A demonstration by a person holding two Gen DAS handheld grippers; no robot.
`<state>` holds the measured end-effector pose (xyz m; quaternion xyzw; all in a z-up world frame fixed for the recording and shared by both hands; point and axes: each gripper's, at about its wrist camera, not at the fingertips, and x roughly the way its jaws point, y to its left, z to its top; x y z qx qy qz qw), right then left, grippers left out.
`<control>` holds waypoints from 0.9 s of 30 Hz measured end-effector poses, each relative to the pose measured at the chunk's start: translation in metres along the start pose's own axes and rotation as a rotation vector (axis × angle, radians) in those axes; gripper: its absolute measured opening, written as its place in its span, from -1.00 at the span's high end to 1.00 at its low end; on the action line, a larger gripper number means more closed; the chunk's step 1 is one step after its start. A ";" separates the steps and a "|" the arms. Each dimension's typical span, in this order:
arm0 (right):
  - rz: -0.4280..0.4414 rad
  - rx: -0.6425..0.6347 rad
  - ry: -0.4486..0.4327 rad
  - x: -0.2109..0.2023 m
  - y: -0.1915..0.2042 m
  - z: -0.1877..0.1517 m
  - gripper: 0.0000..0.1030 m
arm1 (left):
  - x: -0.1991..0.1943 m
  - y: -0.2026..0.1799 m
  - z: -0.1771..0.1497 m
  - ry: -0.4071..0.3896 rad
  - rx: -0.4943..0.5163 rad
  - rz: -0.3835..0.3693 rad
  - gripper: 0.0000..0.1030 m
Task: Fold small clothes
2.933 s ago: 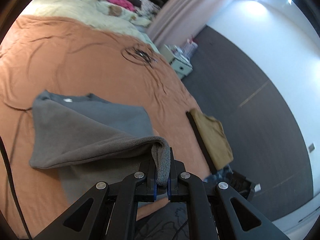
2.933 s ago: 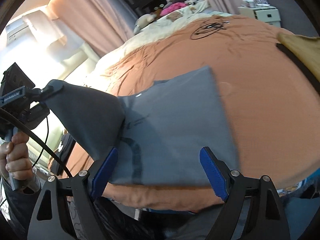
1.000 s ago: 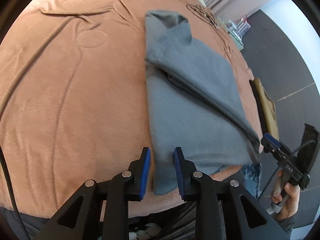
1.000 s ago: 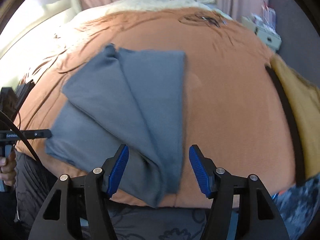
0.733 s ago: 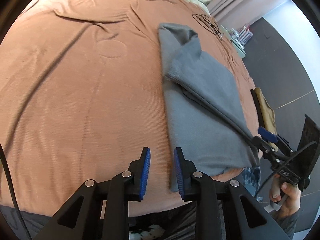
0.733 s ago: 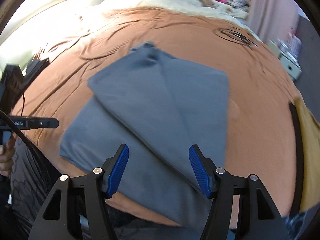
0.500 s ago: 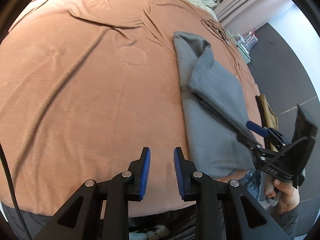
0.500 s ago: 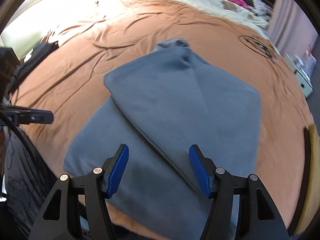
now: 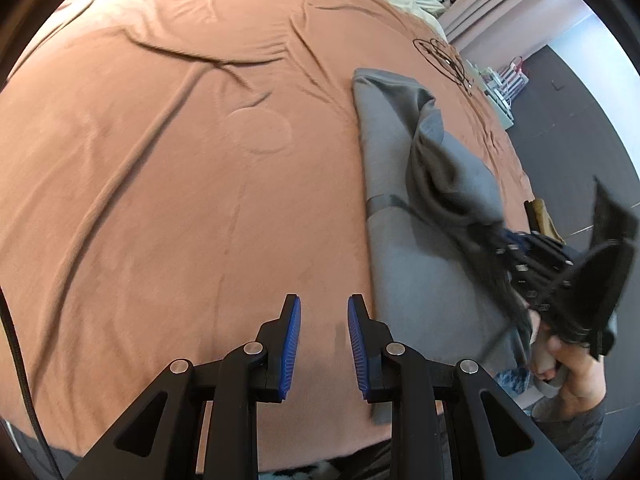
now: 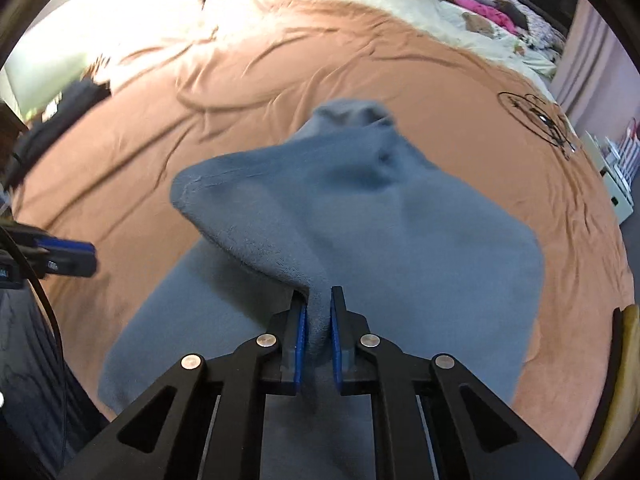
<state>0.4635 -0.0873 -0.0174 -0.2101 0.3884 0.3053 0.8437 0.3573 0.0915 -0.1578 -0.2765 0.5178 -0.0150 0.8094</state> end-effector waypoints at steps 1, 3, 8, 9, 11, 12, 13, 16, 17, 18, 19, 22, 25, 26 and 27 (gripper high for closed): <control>0.011 0.025 -0.014 -0.005 -0.011 0.000 0.88 | 0.003 -0.006 0.004 0.001 0.008 0.001 0.50; 0.026 0.068 -0.035 -0.013 -0.030 -0.001 0.88 | 0.011 -0.018 0.013 0.002 0.026 0.001 0.50; 0.063 0.184 -0.082 -0.022 -0.086 -0.006 0.88 | 0.031 -0.044 0.034 0.013 0.070 0.012 0.50; 0.064 0.203 -0.089 -0.023 -0.096 -0.008 0.88 | 0.034 -0.048 0.038 0.013 0.077 0.019 0.50; 0.068 0.244 -0.100 -0.020 -0.117 -0.013 0.88 | 0.041 -0.055 0.046 0.014 0.091 0.030 0.50; 0.079 0.274 -0.100 -0.016 -0.130 -0.017 0.88 | 0.045 -0.057 0.049 0.016 0.093 0.034 0.50; 0.085 0.299 -0.100 -0.011 -0.140 -0.020 0.88 | 0.048 -0.059 0.054 0.018 0.093 0.036 0.50; 0.083 0.378 -0.090 0.012 -0.169 -0.031 0.85 | 0.056 -0.063 0.066 0.018 0.097 0.050 0.50; 0.076 0.404 -0.073 0.018 -0.177 -0.033 0.82 | 0.059 -0.063 0.070 0.017 0.100 0.057 0.50; 0.064 0.436 -0.045 0.026 -0.186 -0.036 0.80 | 0.062 -0.063 0.074 0.018 0.101 0.062 0.50; 0.052 0.459 -0.036 0.030 -0.192 -0.039 0.72 | 0.065 -0.062 0.079 0.022 0.099 0.067 0.50; 0.138 0.552 -0.063 0.032 -0.214 -0.050 -0.37 | 0.071 -0.058 0.092 0.030 0.088 0.062 0.49; 0.232 0.599 -0.107 0.030 -0.224 -0.061 -0.38 | 0.075 -0.056 0.104 0.026 0.086 0.045 0.11; 0.300 0.620 -0.108 0.032 -0.228 -0.065 -0.38 | 0.075 -0.055 0.107 0.018 0.085 0.042 0.00; 0.346 0.632 -0.106 0.035 -0.231 -0.069 -0.37 | 0.075 -0.055 0.110 0.011 0.083 0.036 0.00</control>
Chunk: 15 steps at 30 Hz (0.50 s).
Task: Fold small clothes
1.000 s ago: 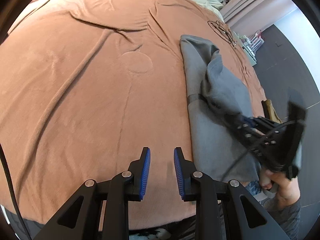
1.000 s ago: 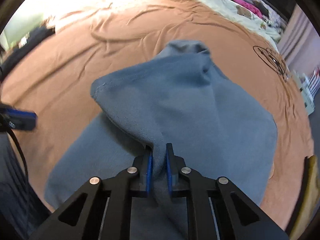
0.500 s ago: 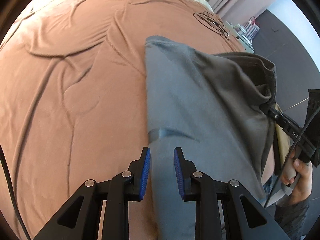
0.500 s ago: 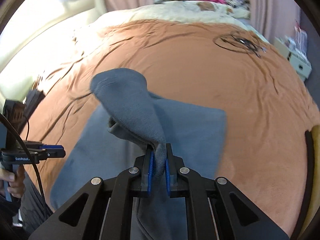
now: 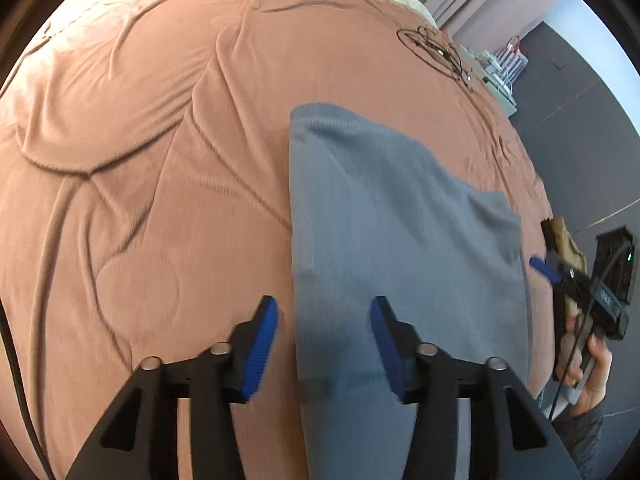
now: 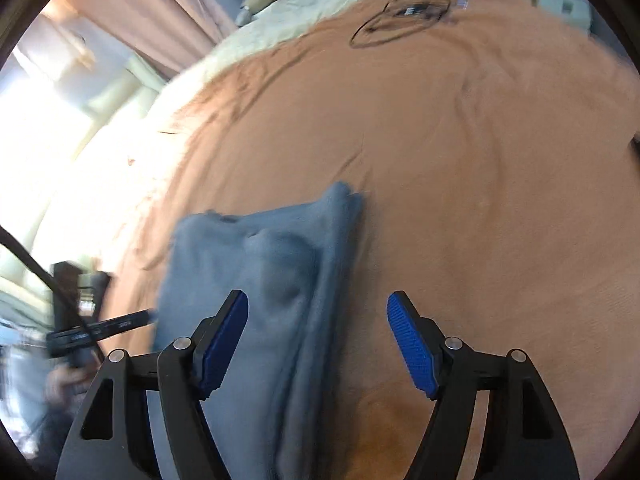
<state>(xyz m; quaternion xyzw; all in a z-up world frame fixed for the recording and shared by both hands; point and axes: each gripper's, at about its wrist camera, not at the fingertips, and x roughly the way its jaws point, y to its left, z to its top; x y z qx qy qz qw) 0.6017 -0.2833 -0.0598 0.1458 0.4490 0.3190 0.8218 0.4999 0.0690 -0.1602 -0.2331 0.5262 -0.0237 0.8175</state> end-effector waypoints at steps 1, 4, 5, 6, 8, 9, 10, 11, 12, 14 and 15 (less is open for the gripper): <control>0.026 0.011 0.018 0.004 -0.004 -0.001 -0.37 | 0.002 0.001 0.003 -0.001 -0.003 -0.011 0.00; 0.090 0.019 0.076 0.018 -0.014 -0.001 -0.37 | 0.009 0.005 0.014 0.001 -0.023 -0.036 0.00; 0.096 0.018 0.093 0.025 -0.017 0.001 -0.37 | 0.012 0.006 0.018 0.000 -0.025 -0.033 0.00; 0.096 0.019 0.110 0.033 -0.019 0.002 -0.37 | 0.015 0.007 0.023 0.000 -0.026 -0.037 0.00; 0.117 0.034 0.134 0.044 -0.027 0.004 -0.37 | 0.023 0.009 0.032 0.004 -0.036 -0.060 0.00; 0.124 0.046 0.133 0.052 -0.030 0.011 -0.37 | 0.027 0.011 0.035 0.006 -0.040 -0.063 0.00; 0.136 0.048 0.134 0.059 -0.030 0.013 -0.33 | 0.031 0.012 0.038 0.005 -0.043 -0.060 0.00; 0.142 0.047 0.134 0.062 -0.030 0.019 -0.28 | 0.037 0.014 0.042 0.004 -0.049 -0.056 0.01; 0.146 0.047 0.135 0.067 -0.030 0.024 -0.13 | 0.041 0.015 0.046 0.003 -0.054 -0.058 0.06; 0.132 0.051 0.143 0.079 -0.029 0.030 0.06 | 0.048 0.018 0.053 -0.003 -0.068 -0.069 0.20; 0.112 0.049 0.147 0.085 -0.029 0.034 0.21 | 0.051 0.018 0.058 -0.010 -0.071 -0.077 0.32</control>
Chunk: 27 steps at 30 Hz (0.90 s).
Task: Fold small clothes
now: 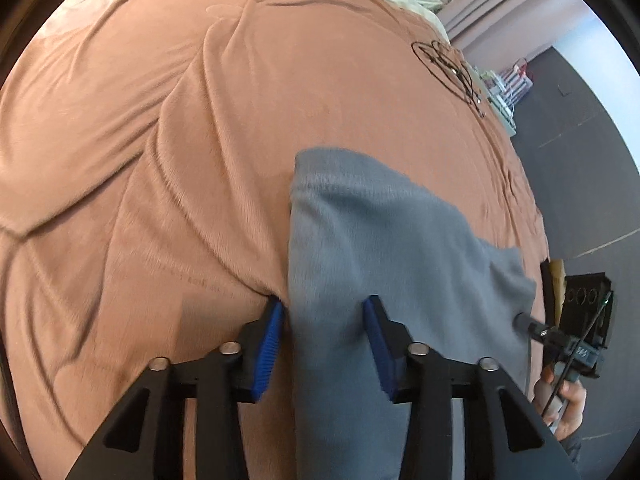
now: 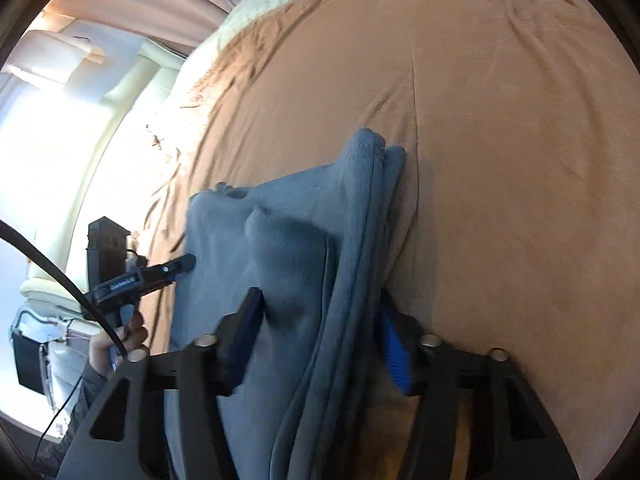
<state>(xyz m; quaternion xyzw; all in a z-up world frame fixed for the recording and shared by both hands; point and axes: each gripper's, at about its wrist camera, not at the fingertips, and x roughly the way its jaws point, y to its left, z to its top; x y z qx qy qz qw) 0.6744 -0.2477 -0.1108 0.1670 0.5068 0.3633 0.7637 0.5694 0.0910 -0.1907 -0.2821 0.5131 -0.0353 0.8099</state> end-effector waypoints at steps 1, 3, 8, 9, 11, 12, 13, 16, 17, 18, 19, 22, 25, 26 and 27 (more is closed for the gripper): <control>-0.018 -0.002 0.001 0.000 -0.001 0.003 0.36 | 0.002 0.000 0.004 0.000 -0.004 -0.006 0.38; -0.050 0.002 -0.002 0.002 0.005 0.001 0.56 | 0.008 -0.002 0.011 0.002 -0.013 -0.003 0.58; -0.098 -0.040 -0.058 -0.018 0.035 -0.011 0.78 | -0.004 -0.017 0.013 -0.043 0.027 0.032 0.86; -0.096 -0.055 -0.070 -0.022 0.041 -0.013 0.79 | -0.010 -0.019 0.012 -0.056 0.030 0.026 0.86; -0.094 -0.089 -0.100 -0.029 0.059 -0.020 0.80 | -0.024 -0.025 0.010 -0.080 0.037 0.025 0.86; -0.100 -0.103 -0.113 -0.031 0.069 -0.023 0.80 | -0.030 -0.027 0.009 -0.088 0.042 0.026 0.87; -0.105 -0.119 -0.128 -0.036 0.079 -0.025 0.80 | -0.037 -0.030 0.009 -0.097 0.044 0.026 0.87; -0.117 -0.158 -0.171 -0.057 0.101 -0.035 0.81 | -0.062 -0.039 0.007 -0.133 0.051 0.001 0.90; -0.117 -0.167 -0.184 -0.067 0.104 -0.043 0.81 | -0.071 -0.041 0.007 -0.148 0.058 -0.021 0.90; -0.121 -0.179 -0.202 -0.077 0.110 -0.049 0.81 | -0.081 -0.046 0.006 -0.165 0.069 -0.035 0.90; -0.123 -0.185 -0.215 -0.089 0.111 -0.058 0.81 | -0.092 -0.054 0.005 -0.185 0.084 -0.046 0.90; -0.129 -0.193 -0.265 -0.117 0.123 -0.072 0.81 | -0.117 -0.070 0.004 -0.223 0.109 -0.074 0.90; -0.141 -0.208 -0.333 -0.155 0.134 -0.090 0.81 | -0.146 -0.097 0.001 -0.270 0.153 -0.106 0.90; -0.142 -0.216 -0.359 -0.170 0.137 -0.098 0.81 | -0.153 -0.105 0.000 -0.283 0.166 -0.115 0.90; -0.143 -0.224 -0.382 -0.184 0.140 -0.105 0.81 | -0.159 -0.113 0.000 -0.293 0.177 -0.126 0.90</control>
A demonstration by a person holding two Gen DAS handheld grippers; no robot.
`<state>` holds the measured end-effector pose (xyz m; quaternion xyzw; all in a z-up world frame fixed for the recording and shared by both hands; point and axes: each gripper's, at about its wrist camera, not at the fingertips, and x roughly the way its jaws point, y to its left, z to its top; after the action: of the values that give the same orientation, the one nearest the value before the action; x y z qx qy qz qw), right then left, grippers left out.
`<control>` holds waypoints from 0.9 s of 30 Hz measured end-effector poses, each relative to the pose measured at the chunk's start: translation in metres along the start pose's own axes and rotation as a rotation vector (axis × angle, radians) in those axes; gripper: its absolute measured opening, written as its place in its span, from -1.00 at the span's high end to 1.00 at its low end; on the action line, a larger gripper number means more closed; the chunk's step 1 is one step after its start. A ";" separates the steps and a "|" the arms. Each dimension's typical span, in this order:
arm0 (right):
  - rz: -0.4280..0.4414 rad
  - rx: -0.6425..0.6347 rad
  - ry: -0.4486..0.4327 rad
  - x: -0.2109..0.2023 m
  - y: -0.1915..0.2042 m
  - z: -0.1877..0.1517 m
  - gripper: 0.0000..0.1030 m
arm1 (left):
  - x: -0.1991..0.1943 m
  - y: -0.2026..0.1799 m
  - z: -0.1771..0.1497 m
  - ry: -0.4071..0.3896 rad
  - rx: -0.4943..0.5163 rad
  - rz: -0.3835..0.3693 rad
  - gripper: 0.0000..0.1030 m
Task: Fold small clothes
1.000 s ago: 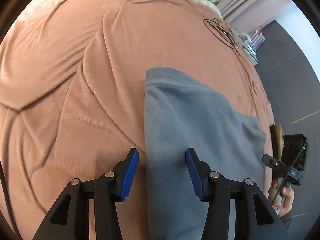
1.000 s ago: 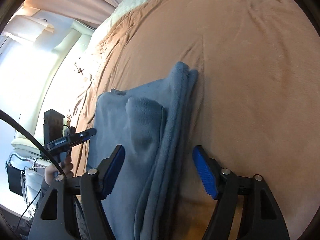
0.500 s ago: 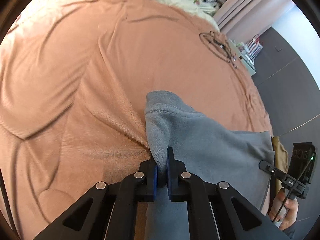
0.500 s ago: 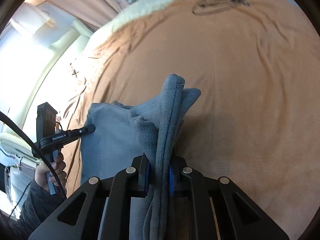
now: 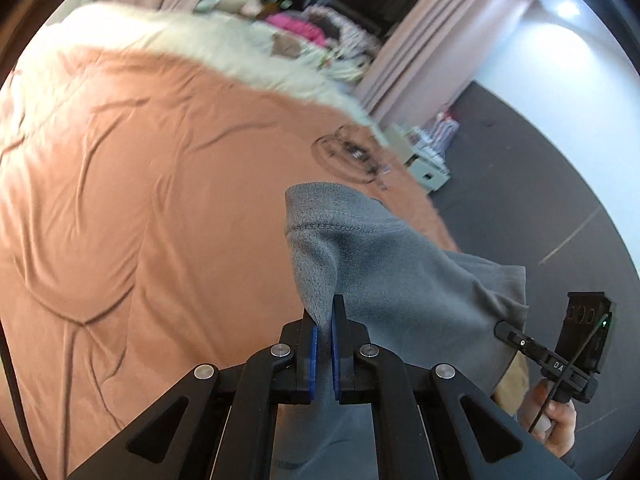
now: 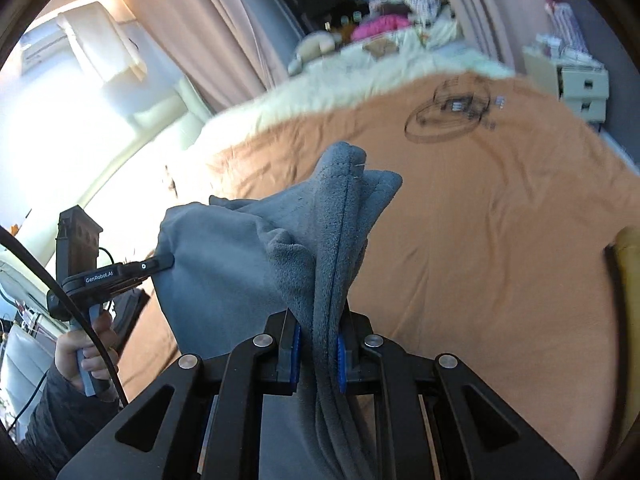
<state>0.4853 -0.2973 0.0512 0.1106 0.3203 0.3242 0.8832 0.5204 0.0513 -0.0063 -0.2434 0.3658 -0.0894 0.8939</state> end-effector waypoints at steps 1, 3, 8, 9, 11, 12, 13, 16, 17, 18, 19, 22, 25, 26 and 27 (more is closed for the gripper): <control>-0.004 -0.007 -0.025 -0.015 0.001 -0.001 0.81 | -0.005 -0.008 0.002 -0.009 0.009 -0.014 0.90; -0.026 -0.025 -0.069 -0.047 0.004 -0.004 0.81 | -0.013 -0.028 0.007 -0.023 0.028 -0.048 0.90; -0.093 -0.052 -0.156 -0.119 0.003 -0.015 0.81 | -0.023 -0.082 0.010 -0.041 0.095 -0.125 0.90; -0.109 -0.054 -0.169 -0.131 0.001 -0.017 0.81 | -0.023 -0.094 0.011 -0.042 0.107 -0.143 0.90; -0.145 -0.057 -0.198 -0.158 -0.003 -0.020 0.81 | -0.022 -0.116 0.011 -0.038 0.126 -0.178 0.90; -0.161 -0.059 -0.211 -0.170 -0.005 -0.022 0.81 | -0.021 -0.128 0.011 -0.036 0.138 -0.195 0.90; -0.177 -0.056 -0.224 -0.185 -0.008 -0.026 0.81 | -0.020 -0.144 0.011 -0.033 0.155 -0.216 0.90; -0.226 -0.045 -0.260 -0.227 -0.017 -0.039 0.81 | -0.016 -0.180 0.008 -0.024 0.191 -0.265 0.90; -0.247 -0.040 -0.272 -0.244 -0.020 -0.043 0.81 | -0.014 -0.195 0.007 -0.019 0.204 -0.285 0.90; -0.263 -0.035 -0.284 -0.258 -0.023 -0.048 0.81 | -0.012 -0.207 0.006 -0.014 0.214 -0.301 0.90; -0.284 -0.028 -0.297 -0.276 -0.026 -0.055 0.81 | -0.010 -0.222 0.003 -0.006 0.230 -0.320 0.90; -0.335 -0.020 -0.323 -0.319 -0.028 -0.076 0.81 | -0.005 -0.254 -0.004 0.015 0.261 -0.368 0.90; -0.381 -0.014 -0.339 -0.336 -0.026 -0.087 0.81 | 0.001 -0.291 -0.016 0.042 0.297 -0.427 0.90; -0.398 -0.012 -0.345 -0.347 -0.027 -0.094 0.81 | 0.004 -0.302 -0.020 0.052 0.303 -0.444 0.90; -0.415 -0.012 -0.350 -0.351 -0.025 -0.098 0.81 | 0.006 -0.310 -0.025 0.062 0.308 -0.461 0.90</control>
<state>0.2299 -0.5436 0.1390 0.0916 0.1763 0.1142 0.9734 0.5132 -0.2284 0.1302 -0.1786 0.3099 -0.3522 0.8649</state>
